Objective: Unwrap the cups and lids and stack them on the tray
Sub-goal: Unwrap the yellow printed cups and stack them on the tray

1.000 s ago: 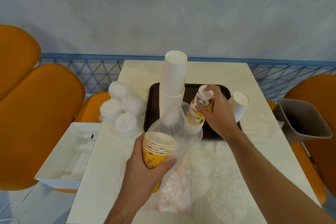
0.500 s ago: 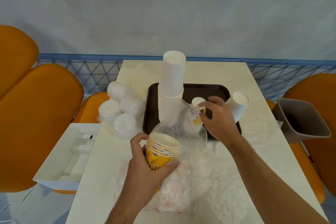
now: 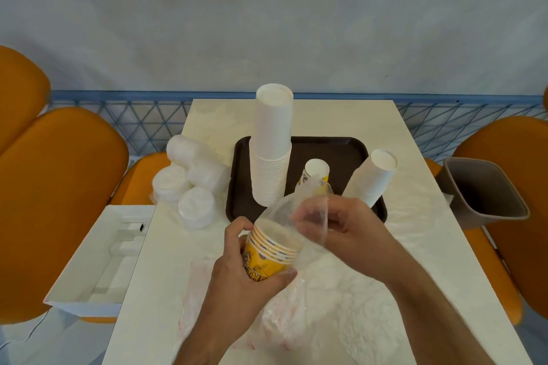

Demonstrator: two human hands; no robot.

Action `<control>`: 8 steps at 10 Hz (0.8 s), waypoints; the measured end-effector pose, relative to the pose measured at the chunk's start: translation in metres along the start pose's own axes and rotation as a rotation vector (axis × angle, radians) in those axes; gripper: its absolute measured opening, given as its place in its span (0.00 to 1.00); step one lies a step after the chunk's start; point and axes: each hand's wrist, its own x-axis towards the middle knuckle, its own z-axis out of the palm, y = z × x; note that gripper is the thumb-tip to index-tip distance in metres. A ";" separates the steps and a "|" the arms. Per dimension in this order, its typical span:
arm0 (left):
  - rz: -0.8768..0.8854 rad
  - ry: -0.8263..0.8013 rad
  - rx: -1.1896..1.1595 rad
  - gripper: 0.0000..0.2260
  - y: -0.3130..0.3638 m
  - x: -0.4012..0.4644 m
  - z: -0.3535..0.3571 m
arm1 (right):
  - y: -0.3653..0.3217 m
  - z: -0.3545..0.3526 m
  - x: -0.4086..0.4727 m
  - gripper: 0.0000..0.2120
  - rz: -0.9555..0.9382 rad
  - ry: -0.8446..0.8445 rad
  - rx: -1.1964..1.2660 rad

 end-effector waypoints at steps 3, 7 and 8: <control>0.050 -0.075 0.055 0.35 0.011 0.002 0.008 | 0.021 0.002 -0.004 0.11 0.128 -0.347 -0.176; 0.009 -0.111 0.078 0.37 0.014 0.005 0.011 | 0.018 0.004 0.002 0.05 0.041 -0.177 -0.124; 0.017 -0.097 0.082 0.36 0.013 0.003 0.008 | 0.009 -0.003 0.002 0.08 0.032 -0.061 0.048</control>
